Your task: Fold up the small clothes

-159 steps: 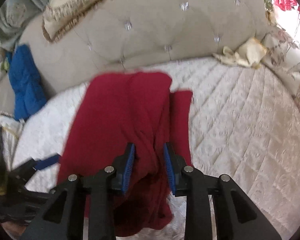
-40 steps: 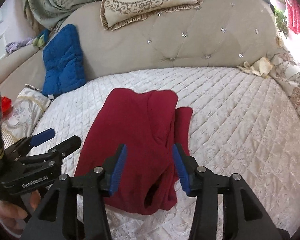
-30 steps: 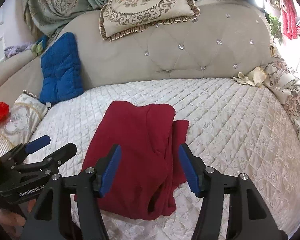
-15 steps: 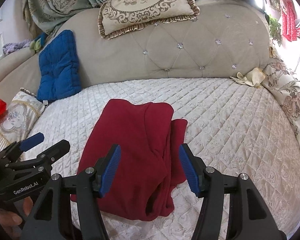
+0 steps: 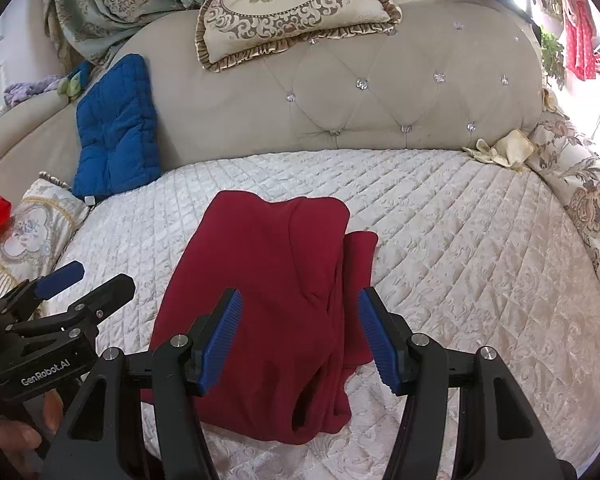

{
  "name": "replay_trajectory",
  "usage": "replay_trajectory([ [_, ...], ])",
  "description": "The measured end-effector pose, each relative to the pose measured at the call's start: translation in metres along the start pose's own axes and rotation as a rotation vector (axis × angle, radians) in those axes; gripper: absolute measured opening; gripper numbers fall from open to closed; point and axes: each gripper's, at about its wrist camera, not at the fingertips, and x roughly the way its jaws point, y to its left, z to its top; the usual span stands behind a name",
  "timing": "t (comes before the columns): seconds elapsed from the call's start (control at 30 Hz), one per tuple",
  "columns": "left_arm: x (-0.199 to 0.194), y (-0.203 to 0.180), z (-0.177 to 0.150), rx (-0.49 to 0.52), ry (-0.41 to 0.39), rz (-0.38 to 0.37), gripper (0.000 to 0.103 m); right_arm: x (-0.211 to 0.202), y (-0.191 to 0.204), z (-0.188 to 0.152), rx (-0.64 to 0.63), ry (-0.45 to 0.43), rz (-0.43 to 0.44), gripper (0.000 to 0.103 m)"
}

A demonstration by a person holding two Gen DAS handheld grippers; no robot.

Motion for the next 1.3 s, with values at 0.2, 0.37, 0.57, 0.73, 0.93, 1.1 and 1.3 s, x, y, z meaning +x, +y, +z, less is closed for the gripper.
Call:
replay_trajectory([
  [0.2,0.001,0.0,0.0,0.0,0.004,-0.003,0.091,0.003,-0.001,-0.001,0.004,0.009,-0.003,0.04],
  [0.37,0.001,0.0,-0.001,-0.002,0.005,-0.007,0.091,0.006,-0.003,-0.003,0.002,0.019,-0.002,0.04],
  [0.57,0.004,0.001,-0.002,-0.006,0.014,-0.005,0.091,0.009,-0.003,-0.004,0.007,0.023,-0.001,0.04],
  [0.73,0.006,0.001,-0.002,-0.01,0.019,-0.005,0.091,0.011,-0.002,-0.004,0.004,0.025,0.0,0.04],
  [0.93,0.008,0.003,-0.002,-0.012,0.021,-0.003,0.091,0.015,0.001,-0.005,0.001,0.035,0.002,0.04],
  [1.1,0.01,0.004,-0.003,-0.014,0.027,-0.002,0.091,0.016,0.001,-0.005,-0.001,0.037,0.004,0.04],
  [1.3,0.012,0.004,-0.003,-0.016,0.031,-0.008,0.091,0.019,0.003,-0.005,-0.01,0.045,0.005,0.04],
])
